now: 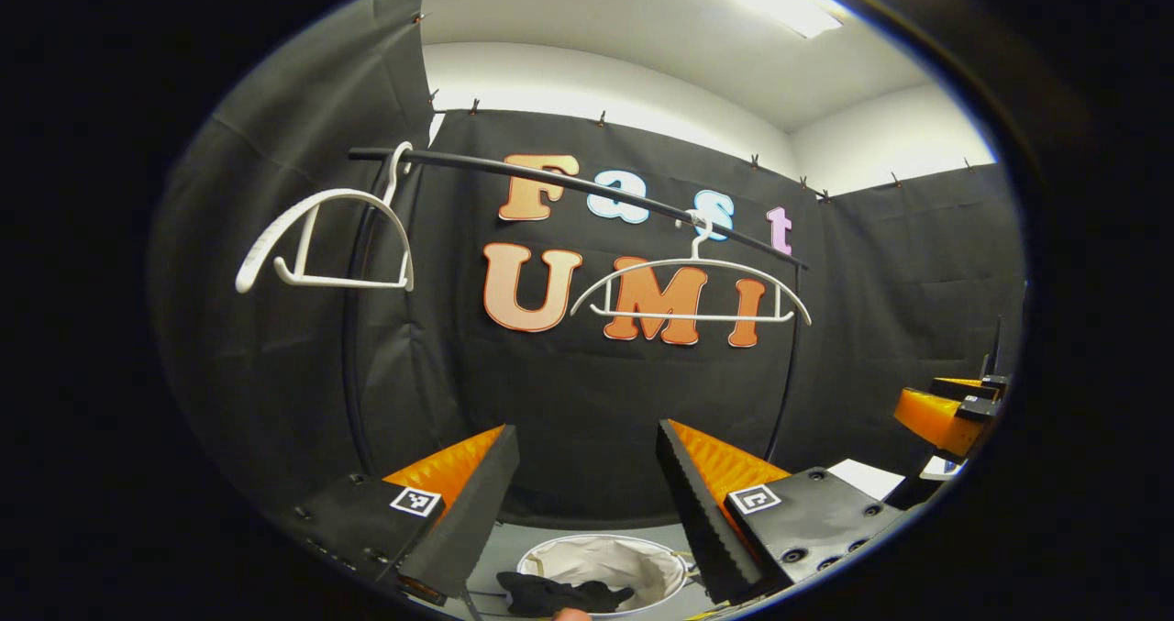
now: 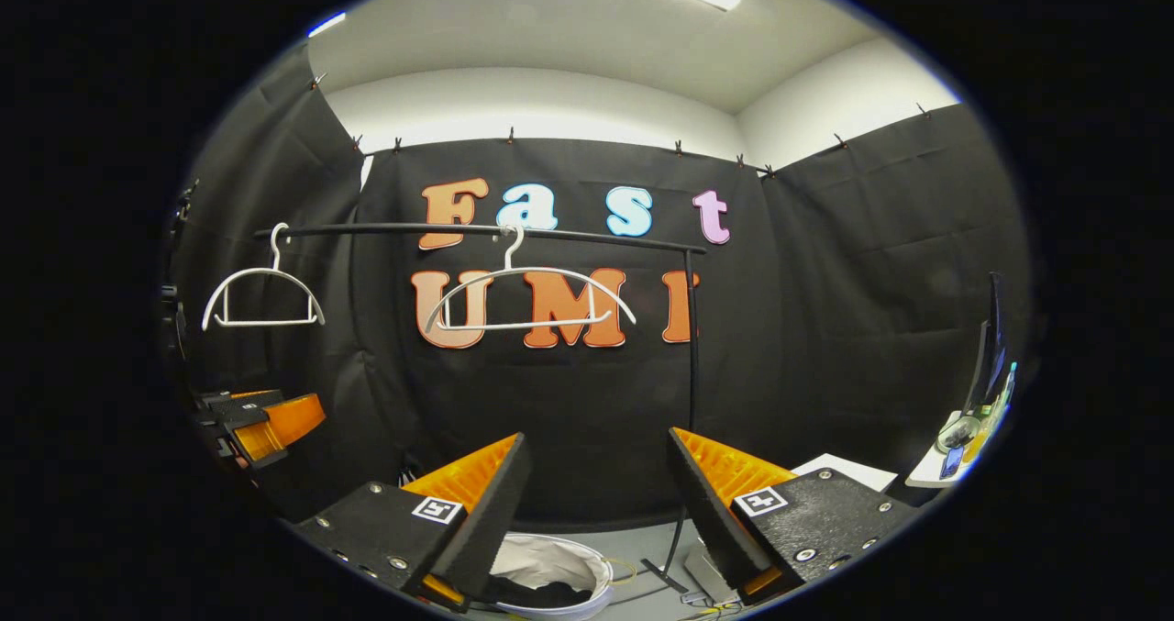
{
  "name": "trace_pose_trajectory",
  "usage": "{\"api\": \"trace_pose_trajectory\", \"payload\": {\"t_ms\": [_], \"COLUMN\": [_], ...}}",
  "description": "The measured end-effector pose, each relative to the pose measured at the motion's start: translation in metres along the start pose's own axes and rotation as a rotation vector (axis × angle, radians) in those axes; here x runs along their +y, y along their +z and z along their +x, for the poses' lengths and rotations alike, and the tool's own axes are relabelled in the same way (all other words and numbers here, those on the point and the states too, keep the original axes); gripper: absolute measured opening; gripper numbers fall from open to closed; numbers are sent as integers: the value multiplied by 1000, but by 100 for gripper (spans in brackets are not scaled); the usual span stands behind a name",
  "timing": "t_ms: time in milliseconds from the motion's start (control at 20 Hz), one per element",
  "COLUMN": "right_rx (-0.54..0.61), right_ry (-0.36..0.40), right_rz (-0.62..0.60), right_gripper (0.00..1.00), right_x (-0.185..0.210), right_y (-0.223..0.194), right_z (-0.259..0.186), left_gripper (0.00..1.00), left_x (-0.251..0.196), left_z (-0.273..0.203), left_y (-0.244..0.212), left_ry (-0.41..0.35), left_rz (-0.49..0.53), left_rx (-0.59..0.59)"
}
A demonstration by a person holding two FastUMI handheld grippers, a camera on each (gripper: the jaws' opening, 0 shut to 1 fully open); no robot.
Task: Grasp the clothes on the hanger with both hands and then place them into the laundry hamper below.
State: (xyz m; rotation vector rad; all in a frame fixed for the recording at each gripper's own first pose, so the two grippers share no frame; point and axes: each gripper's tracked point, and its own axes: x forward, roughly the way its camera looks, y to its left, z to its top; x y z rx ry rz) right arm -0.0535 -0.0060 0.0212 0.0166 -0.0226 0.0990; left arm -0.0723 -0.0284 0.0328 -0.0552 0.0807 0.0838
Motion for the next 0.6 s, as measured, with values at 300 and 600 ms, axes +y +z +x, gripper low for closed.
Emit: {"api": "trace_pose_trajectory", "payload": {"t_ms": [300,600], "right_rx": [-7,-12], "right_ry": [-2,1], "right_rz": [1,0], "right_gripper": [92,92], "right_x": [-2,-5], "right_y": [1,-4], "right_z": [8,20], "left_gripper": [100,100], "left_x": [-5,-5], "left_z": [10,18], "left_y": [5,4], "left_ry": [-9,-8], "left_rz": [3,10], "left_rx": [-12,-13]}}
